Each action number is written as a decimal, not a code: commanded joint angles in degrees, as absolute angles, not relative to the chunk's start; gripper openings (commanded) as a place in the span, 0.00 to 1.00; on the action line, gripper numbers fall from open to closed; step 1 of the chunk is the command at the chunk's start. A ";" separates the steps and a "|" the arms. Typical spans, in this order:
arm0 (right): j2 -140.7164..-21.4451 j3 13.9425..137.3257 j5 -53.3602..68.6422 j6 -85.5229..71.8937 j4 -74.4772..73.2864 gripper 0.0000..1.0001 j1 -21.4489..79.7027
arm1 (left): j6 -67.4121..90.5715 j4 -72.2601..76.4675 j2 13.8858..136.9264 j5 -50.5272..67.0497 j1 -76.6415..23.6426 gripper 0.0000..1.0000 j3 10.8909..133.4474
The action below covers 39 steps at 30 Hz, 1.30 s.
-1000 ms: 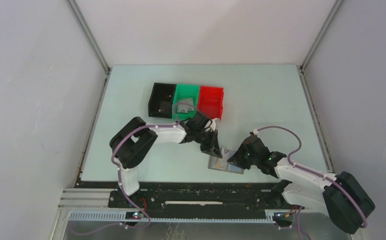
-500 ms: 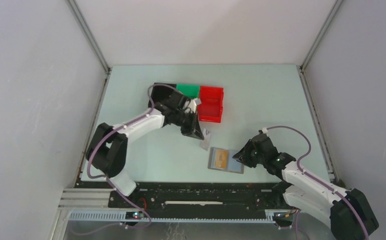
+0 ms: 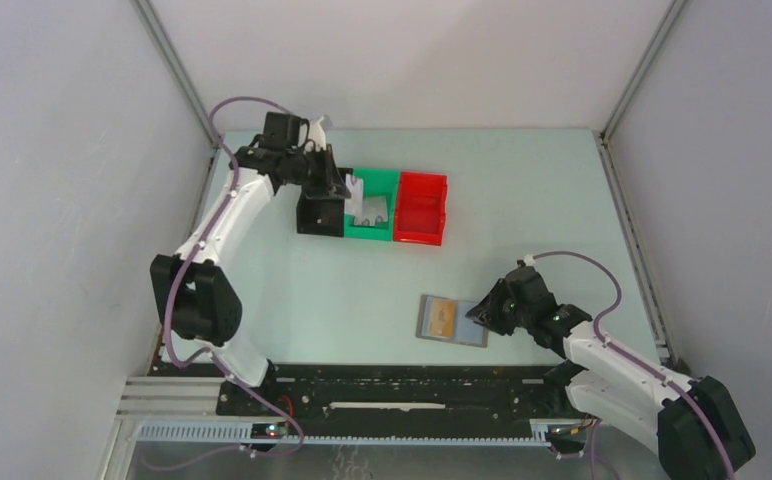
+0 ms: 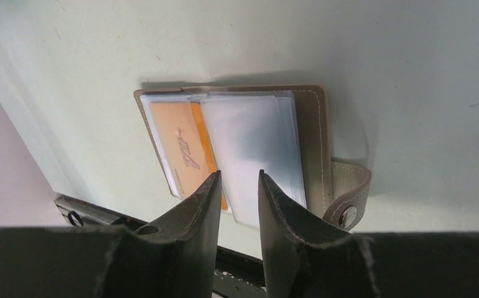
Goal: Take the credit cards out of the card holder
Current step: Place the credit card in the storage box.
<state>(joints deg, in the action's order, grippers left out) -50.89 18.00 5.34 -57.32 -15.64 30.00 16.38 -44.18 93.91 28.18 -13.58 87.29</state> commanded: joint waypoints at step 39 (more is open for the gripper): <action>-48.46 21.96 3.83 -57.09 -17.58 0.36 30.80 | 21.19 -37.37 98.57 20.12 -19.24 0.31 90.88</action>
